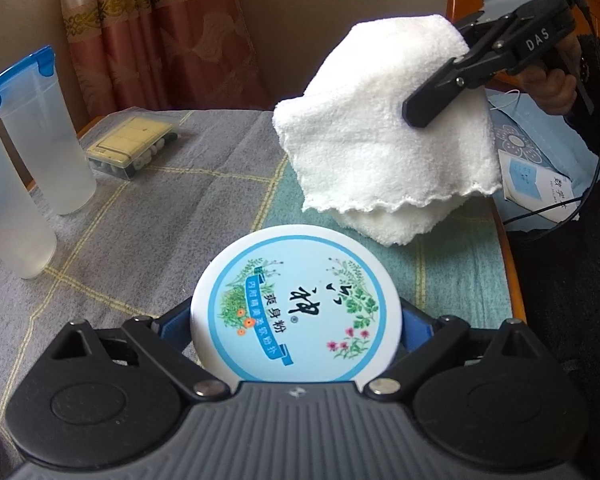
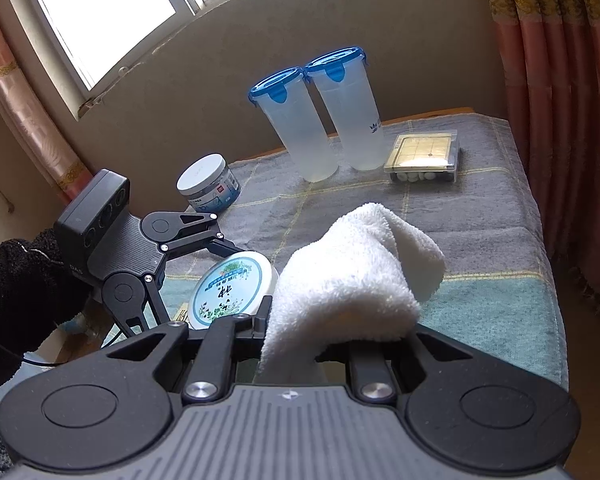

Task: Clean container
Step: 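Turn the tin lid toward the left tool while the right tool wipes the tin side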

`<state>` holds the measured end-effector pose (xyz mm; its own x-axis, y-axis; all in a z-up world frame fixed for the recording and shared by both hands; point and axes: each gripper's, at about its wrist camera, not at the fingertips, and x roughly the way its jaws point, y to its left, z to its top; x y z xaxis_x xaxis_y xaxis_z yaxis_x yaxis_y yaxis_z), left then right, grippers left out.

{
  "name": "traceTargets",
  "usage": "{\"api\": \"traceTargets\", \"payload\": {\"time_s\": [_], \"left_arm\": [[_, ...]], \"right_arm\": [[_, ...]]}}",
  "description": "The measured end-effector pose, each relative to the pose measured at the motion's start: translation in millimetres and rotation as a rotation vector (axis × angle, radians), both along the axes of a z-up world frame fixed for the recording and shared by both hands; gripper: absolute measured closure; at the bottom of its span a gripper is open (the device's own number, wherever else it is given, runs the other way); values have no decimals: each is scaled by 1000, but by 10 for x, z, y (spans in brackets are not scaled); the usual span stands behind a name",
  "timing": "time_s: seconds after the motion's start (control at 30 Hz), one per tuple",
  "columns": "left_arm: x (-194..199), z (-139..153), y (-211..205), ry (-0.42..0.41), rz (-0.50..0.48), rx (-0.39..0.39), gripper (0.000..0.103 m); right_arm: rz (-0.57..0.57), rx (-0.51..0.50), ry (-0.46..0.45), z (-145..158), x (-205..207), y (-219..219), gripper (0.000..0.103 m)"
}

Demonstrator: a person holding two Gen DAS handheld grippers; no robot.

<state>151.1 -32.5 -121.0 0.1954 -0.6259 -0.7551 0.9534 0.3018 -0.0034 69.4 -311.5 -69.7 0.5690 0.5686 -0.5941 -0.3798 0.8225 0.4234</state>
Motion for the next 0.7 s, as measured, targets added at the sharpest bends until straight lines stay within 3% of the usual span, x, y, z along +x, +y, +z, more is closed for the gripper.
{"api": "traceTargets", "payload": {"time_s": [0.47, 0.7], "left_arm": [[-83, 272, 184, 77, 250, -67, 3], [-5, 263, 244, 108, 443, -41, 3]], "right_arm": [[20, -4, -50, 50, -33, -57, 82], [93, -86, -112, 95, 332, 121, 84]]}}
